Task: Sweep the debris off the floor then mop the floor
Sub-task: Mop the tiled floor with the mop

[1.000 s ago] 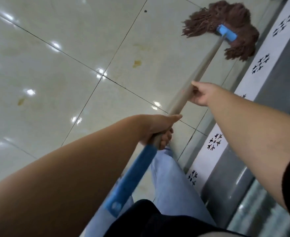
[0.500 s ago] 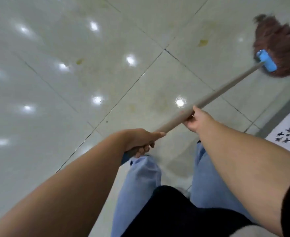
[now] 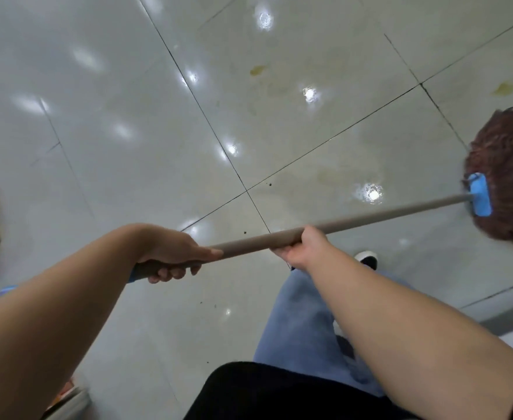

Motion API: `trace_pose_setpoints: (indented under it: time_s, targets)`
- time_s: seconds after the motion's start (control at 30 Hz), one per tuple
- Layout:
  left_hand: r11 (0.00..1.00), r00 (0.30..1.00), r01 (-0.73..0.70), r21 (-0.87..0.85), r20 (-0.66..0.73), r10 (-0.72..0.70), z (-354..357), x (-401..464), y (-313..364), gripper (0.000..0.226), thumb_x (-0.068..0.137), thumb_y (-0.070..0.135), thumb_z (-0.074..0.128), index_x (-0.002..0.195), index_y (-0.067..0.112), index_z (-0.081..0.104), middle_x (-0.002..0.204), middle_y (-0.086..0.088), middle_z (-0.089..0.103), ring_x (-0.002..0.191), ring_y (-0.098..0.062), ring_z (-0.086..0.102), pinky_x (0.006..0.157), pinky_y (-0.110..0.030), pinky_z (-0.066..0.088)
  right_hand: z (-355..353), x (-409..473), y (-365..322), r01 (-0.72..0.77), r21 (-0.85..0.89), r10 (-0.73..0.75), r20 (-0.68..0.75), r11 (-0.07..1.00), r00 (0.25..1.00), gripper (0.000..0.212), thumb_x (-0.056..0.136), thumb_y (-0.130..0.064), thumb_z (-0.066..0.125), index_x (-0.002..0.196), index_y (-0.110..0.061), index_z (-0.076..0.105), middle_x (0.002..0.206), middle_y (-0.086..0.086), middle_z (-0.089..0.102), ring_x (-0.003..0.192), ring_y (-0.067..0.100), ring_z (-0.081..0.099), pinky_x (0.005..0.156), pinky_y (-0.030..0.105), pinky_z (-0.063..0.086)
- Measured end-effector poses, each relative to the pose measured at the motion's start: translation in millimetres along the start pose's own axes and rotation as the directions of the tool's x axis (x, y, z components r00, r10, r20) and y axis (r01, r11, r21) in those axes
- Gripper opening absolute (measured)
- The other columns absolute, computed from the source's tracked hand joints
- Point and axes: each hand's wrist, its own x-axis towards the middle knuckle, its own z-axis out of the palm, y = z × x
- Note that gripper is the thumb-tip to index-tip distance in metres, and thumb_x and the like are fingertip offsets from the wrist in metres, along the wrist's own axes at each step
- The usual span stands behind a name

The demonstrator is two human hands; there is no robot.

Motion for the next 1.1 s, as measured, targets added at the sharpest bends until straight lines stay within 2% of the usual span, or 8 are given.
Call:
trace_pose_setpoints:
  time_s: [0.17,0.27,0.37,0.5,0.63,0.87,0.97,1.1]
  targets:
    - [0.999,0.999,-0.042,0.022,-0.014,0.042,9.4,-12.8,58.8,0.054,0.083,0.066,0.044,0.078,0.012,0.047,0.041,0.005,0.037,0.034,-0.012,0.031,0.04,-0.017,0.031,-30.3,-0.5,-55.4,0.134,0.07,-0.135,0.006,0.988,0.991,0.037,0.1,-0.044,0.033,0.113,-0.009,0.038,0.076,0.017,0.056,0.064,0.026,0.056,0.058,0.043,0.049]
    - [0.995,0.995,-0.095,0.036,-0.01,0.095,32.4,-12.3,116.9,0.056,0.083,0.067,0.043,0.078,0.012,0.047,0.039,0.005,0.038,0.032,-0.013,0.032,0.04,-0.015,0.033,-60.1,-7.0,-103.9,0.265,0.217,-0.251,-0.09,0.939,0.964,0.035,0.1,-0.041,0.035,0.098,-0.006,0.04,0.07,0.011,0.051,0.056,0.019,0.053,0.052,0.037,0.053]
    - [0.987,0.986,-0.162,0.019,0.036,0.161,66.9,-9.1,189.2,0.056,0.084,0.067,0.044,0.076,0.011,0.047,0.037,0.004,0.039,0.031,-0.012,0.035,0.039,-0.015,0.035,-103.3,-18.5,-157.7,0.404,0.263,-0.354,-0.216,0.876,0.91,0.04,0.098,-0.042,0.043,0.08,-0.006,0.042,0.064,0.006,0.051,0.043,0.014,0.051,0.038,0.02,0.049]
    - [0.971,0.969,-0.241,0.008,0.063,0.24,121.8,-9.6,282.9,0.06,0.084,0.068,0.042,0.075,0.009,0.047,0.034,0.0,0.037,0.026,-0.012,0.033,0.037,-0.012,0.035,-166.1,-42.9,-230.5,0.564,0.217,-0.468,-0.368,0.797,0.803,0.032,0.101,-0.029,0.041,0.078,-0.006,0.041,0.064,0.008,0.048,0.041,0.015,0.05,0.034,0.017,0.047]
    - [0.957,0.954,-0.29,0.026,0.083,0.287,143.4,-6.5,314.7,0.062,0.089,0.062,0.038,0.07,0.004,0.045,0.043,-0.003,0.036,0.022,-0.011,0.03,0.034,-0.01,0.033,-192.9,-47.0,-256.0,0.593,0.132,-0.494,-0.427,0.794,0.757,0.02,0.1,-0.017,0.032,0.084,-0.008,0.04,0.069,0.007,0.041,0.047,0.015,0.045,0.038,0.02,0.049]
    - [0.964,0.96,-0.265,0.021,0.1,0.261,118.7,26.0,228.9,0.059,0.084,0.066,0.042,0.071,0.009,0.044,0.042,-0.001,0.038,0.027,-0.011,0.032,0.037,-0.012,0.034,-155.5,-18.6,-183.8,0.525,-0.027,-0.495,-0.379,0.851,0.782,0.015,0.102,-0.023,0.028,0.112,-0.014,0.034,0.082,0.011,0.041,0.062,0.019,0.048,0.034,0.023,0.049]
    - [0.964,0.959,-0.265,0.033,0.112,0.26,95.6,47.6,142.2,0.059,0.084,0.068,0.04,0.072,0.011,0.044,0.032,0.003,0.036,0.025,-0.01,0.032,0.037,-0.01,0.033,-117.0,6.0,-107.2,0.494,-0.077,-0.49,-0.328,0.866,0.808,0.021,0.103,-0.021,0.025,0.122,-0.014,0.033,0.082,0.012,0.041,0.062,0.022,0.047,0.034,0.028,0.051]
    - [0.963,0.961,-0.269,0.03,0.08,0.266,63.5,73.5,-4.9,0.061,0.082,0.071,0.041,0.077,0.011,0.047,0.049,0.001,0.038,0.028,-0.01,0.032,0.04,-0.011,0.031,-60.3,46.1,20.0,0.422,-0.135,-0.443,-0.29,0.897,0.848,0.037,0.104,-0.018,0.024,0.139,-0.006,0.026,0.09,0.015,0.045,0.065,0.028,0.053,0.047,0.04,0.055]
